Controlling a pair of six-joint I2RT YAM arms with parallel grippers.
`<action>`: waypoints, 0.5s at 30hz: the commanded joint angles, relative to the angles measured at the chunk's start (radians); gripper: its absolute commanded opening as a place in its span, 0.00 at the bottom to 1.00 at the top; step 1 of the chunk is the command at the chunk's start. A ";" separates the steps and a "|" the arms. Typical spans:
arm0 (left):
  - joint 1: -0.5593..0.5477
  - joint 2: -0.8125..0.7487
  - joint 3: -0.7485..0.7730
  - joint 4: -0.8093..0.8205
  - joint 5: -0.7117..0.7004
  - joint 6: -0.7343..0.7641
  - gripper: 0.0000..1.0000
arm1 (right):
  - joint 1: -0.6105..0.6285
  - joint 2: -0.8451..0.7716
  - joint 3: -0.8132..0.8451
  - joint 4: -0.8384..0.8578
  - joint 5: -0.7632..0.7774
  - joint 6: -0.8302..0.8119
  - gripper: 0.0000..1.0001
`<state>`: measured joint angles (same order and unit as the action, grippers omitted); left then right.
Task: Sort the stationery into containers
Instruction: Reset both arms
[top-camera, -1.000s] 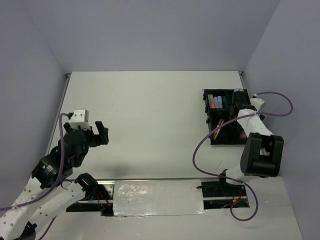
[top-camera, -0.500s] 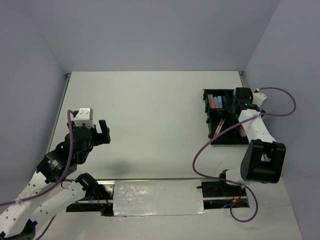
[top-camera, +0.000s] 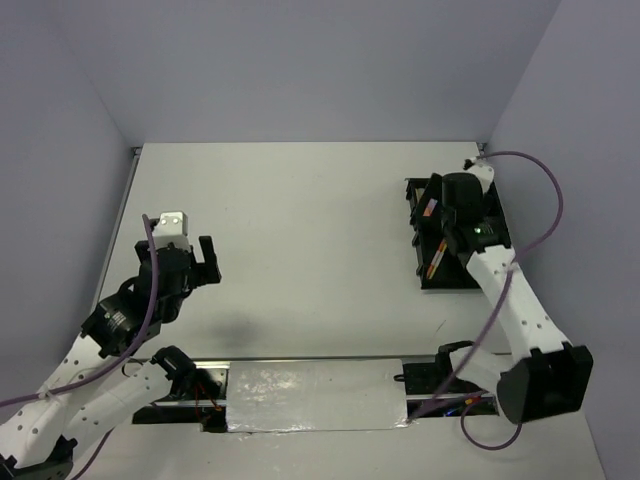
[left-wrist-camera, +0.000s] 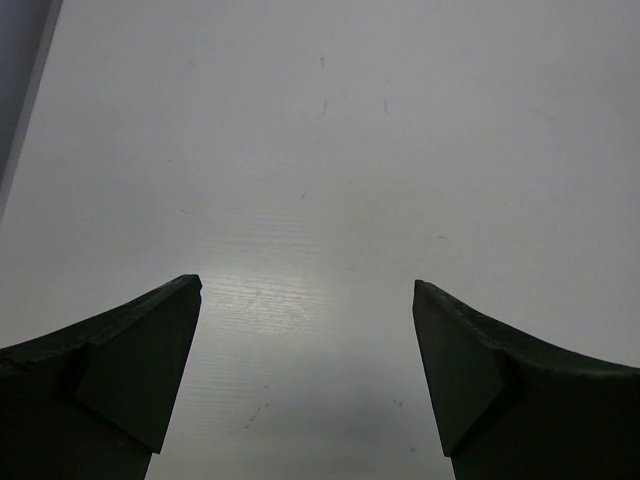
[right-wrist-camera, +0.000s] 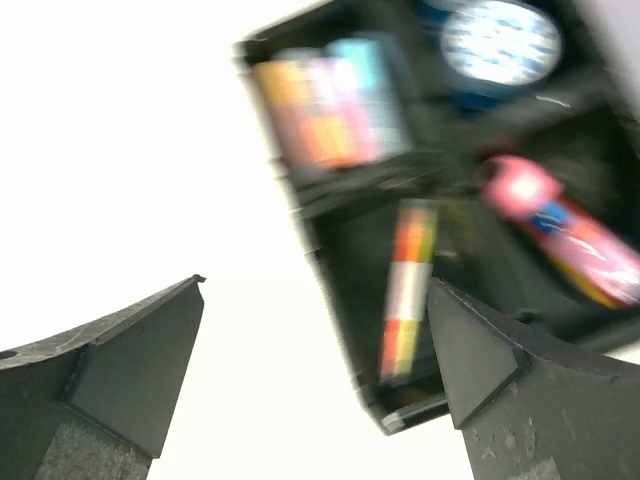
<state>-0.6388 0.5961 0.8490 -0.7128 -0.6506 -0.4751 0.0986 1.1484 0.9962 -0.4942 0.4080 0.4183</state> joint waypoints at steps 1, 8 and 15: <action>0.062 0.033 0.047 -0.016 -0.073 -0.025 0.99 | 0.122 -0.127 0.025 0.016 -0.077 -0.072 1.00; 0.235 0.074 0.093 -0.023 -0.061 -0.045 0.99 | 0.184 -0.502 0.011 -0.078 -0.254 -0.171 1.00; 0.235 0.071 0.280 -0.171 -0.092 -0.059 0.99 | 0.271 -0.659 0.210 -0.372 -0.153 -0.165 1.00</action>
<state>-0.4088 0.6876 1.0306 -0.8268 -0.7033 -0.5114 0.3573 0.5102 1.1057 -0.7013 0.2256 0.2810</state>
